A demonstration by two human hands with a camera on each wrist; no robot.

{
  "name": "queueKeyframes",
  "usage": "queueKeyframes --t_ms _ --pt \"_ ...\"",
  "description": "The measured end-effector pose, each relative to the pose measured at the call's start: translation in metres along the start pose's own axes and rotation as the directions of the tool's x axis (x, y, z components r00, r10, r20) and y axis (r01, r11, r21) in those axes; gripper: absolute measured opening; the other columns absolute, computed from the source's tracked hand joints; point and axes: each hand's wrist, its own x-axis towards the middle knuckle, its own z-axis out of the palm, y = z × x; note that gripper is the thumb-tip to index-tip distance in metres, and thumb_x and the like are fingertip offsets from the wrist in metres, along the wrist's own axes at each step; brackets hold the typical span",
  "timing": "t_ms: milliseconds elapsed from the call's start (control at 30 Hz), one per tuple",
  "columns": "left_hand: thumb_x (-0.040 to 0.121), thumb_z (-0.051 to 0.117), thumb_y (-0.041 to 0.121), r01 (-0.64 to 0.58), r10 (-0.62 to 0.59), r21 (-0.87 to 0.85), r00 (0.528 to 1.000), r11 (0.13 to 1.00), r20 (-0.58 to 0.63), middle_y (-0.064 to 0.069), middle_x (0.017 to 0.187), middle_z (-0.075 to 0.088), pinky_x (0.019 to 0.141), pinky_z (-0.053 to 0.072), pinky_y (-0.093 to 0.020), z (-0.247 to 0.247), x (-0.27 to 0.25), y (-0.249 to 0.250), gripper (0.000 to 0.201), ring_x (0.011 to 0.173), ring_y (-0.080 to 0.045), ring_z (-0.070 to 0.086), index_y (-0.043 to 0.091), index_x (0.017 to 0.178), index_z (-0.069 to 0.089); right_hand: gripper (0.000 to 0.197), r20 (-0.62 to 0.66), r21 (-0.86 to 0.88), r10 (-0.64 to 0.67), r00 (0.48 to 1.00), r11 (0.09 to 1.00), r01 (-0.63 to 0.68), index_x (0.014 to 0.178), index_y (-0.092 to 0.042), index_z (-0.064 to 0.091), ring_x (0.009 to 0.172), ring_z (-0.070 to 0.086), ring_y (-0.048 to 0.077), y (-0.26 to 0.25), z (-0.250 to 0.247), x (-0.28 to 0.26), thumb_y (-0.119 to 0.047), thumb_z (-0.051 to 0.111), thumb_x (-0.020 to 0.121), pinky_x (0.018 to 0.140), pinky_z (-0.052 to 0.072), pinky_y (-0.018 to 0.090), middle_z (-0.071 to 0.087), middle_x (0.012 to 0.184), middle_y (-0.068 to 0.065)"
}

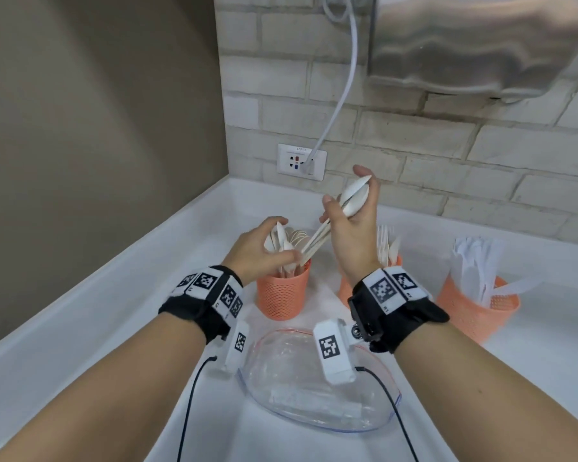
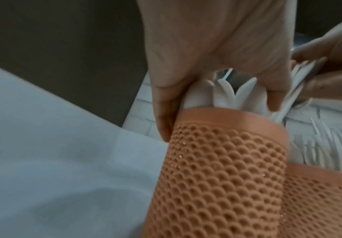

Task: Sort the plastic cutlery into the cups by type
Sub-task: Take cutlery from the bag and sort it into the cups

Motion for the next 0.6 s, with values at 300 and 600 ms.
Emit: queueKeyframes --t_ms 300,600 --pt "0.089 0.046 0.054 -0.066 0.073 -0.107 0.995 0.992 0.062 -0.004 0.152 0.028 0.102 0.041 -0.035 0.002 0.004 -0.012 0.063 0.135 -0.021 0.036 0.047 0.143 0.014 0.047 0.162 -0.15 0.045 0.986 0.988 -0.021 0.12 -0.035 0.041 0.102 0.052 0.018 0.026 0.008 -0.012 -0.026 0.066 0.082 0.089 0.044 0.026 0.05 0.112 0.008" --pt "0.1 0.022 0.04 -0.234 0.231 -0.063 0.971 0.97 -0.055 0.002 0.145 0.036 0.116 0.021 -0.031 0.014 0.002 -0.012 0.046 0.136 -0.009 0.032 0.03 0.144 0.031 0.045 0.479 -0.686 0.289 0.829 0.712 0.148 0.143 -0.009 0.03 0.14 0.028 0.02 0.045 0.013 -0.012 -0.025 0.023 0.102 0.117 0.02 0.036 0.034 0.149 0.01"
